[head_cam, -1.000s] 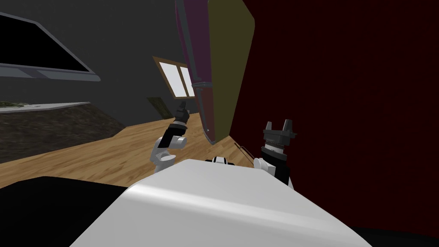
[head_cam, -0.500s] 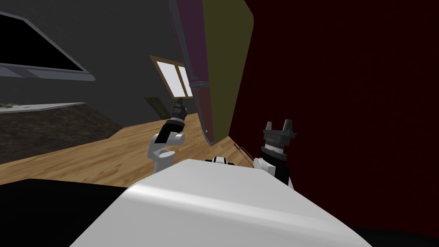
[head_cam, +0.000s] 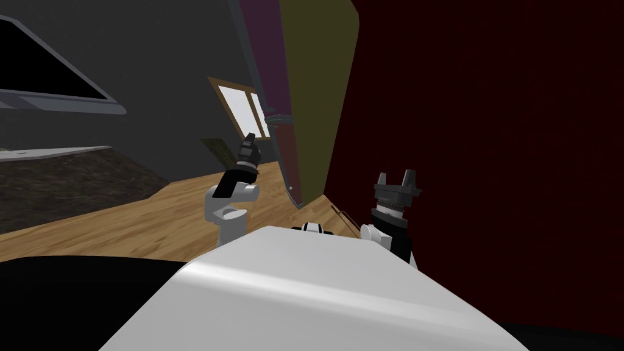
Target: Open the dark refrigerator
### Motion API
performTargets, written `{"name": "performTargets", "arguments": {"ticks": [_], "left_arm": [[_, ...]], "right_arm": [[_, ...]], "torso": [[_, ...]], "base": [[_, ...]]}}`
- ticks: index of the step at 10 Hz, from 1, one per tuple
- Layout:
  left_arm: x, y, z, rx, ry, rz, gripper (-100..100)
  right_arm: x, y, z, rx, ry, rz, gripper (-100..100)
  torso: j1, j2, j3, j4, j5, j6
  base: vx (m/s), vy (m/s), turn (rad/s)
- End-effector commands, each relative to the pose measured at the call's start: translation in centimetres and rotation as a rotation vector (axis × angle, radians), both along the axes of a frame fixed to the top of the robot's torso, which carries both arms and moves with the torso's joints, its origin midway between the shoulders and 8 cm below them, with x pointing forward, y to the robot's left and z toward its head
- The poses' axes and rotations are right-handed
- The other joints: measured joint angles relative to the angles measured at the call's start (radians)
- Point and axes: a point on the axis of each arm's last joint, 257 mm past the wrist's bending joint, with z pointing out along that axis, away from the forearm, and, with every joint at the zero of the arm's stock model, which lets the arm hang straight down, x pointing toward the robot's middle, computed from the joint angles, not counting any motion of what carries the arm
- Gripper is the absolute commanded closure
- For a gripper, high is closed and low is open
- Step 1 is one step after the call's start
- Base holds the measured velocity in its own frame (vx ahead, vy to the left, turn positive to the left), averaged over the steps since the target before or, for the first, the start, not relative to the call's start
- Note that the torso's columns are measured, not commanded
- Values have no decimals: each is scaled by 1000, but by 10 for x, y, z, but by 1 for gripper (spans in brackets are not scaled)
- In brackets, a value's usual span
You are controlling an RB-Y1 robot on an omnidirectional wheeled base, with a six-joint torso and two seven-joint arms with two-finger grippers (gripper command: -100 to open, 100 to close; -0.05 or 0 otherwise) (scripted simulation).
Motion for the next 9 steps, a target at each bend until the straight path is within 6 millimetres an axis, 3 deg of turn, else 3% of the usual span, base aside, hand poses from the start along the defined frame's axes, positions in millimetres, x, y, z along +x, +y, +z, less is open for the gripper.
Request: {"name": "performTargets", "arguments": {"ticks": [1,2,3,4,5,6,7,8,9], "left_arm": [[1,14,13,-14,4,39,-100],[4,17,5,-26,35,47,-100],[2,25,17,-31,23,70,-100],[4,27,11,-40,45,76,-100],[1,35,23,-45,29,99,-100],[3,38,15,-58,60,106,-100],[0,47,26,-66,46,129,-100],[3,50,19,-78,73,136,-100],[-1,58,30,-88,60,159,-100]], "right_arm": [[0,0,0,0,0,0,0],[0,0,0,0,0,0,0],[0,0,0,0,0,0,0],[0,0,0,0,0,0,0],[0,0,0,0,0,0,0],[0,0,0,0,0,0,0],[0,0,0,0,0,0,0],[0,0,0,0,0,0,0],[0,0,0,0,0,0,0]], "torso": [[0,0,0,0,0,0],[0,-1,-1,0,0,0],[1,-1,-1,0,0,0],[0,-1,-1,0,0,0],[1,-1,-1,0,0,0],[1,-2,-1,0,0,0],[1,-1,-1,-1,0,0],[0,-1,-1,0,0,0],[0,0,0,0,0,0]], "base": [[83,-62,-12],[70,-48,-3],[81,-59,-12],[77,-42,1],[99,-33,-6],[84,-41,-4],[98,-49,-6],[80,-54,-2],[89,-72,-4]]}}
